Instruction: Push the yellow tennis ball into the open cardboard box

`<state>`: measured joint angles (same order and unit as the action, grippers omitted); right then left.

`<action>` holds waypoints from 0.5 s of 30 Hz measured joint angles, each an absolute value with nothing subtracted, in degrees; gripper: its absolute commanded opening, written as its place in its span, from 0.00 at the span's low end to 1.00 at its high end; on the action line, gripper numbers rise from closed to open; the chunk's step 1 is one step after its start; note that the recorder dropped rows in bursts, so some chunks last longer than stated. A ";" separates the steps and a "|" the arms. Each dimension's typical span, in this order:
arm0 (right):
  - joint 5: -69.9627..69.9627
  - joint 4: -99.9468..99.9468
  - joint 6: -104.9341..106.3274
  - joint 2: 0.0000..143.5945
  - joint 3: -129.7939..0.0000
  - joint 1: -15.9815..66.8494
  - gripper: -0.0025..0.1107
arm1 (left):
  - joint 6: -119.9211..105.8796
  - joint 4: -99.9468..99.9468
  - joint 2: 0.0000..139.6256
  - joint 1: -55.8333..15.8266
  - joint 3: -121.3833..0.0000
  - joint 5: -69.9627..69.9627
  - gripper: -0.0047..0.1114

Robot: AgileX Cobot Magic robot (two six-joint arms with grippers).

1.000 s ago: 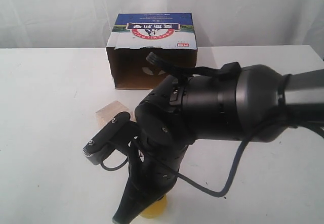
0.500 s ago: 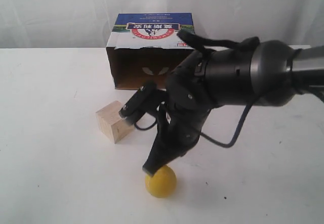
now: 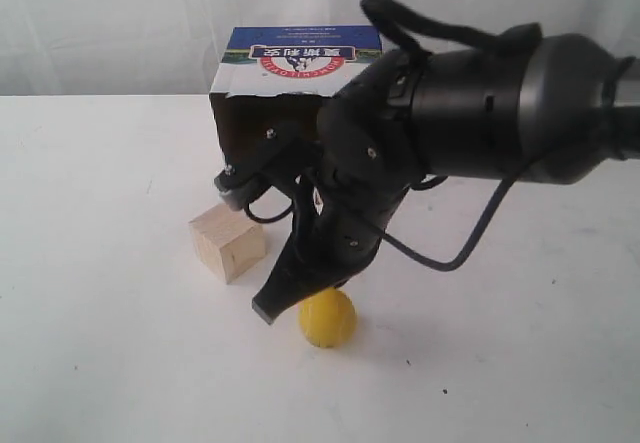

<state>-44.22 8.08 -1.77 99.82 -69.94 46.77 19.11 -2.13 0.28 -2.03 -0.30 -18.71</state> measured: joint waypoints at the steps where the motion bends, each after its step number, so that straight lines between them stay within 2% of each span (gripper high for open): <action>1: -43.71 8.08 -1.88 100.43 -69.34 46.77 0.02 | 19.11 -2.13 0.28 -2.03 -0.30 -18.71 0.04; 15: -33.89 8.94 -1.88 107.29 -69.00 43.51 0.02 | 19.11 -2.13 0.28 -2.03 -0.30 -18.71 0.04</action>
<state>-33.89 8.94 -1.88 107.29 -69.00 43.51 19.11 -2.13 0.28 -2.03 -0.30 -18.71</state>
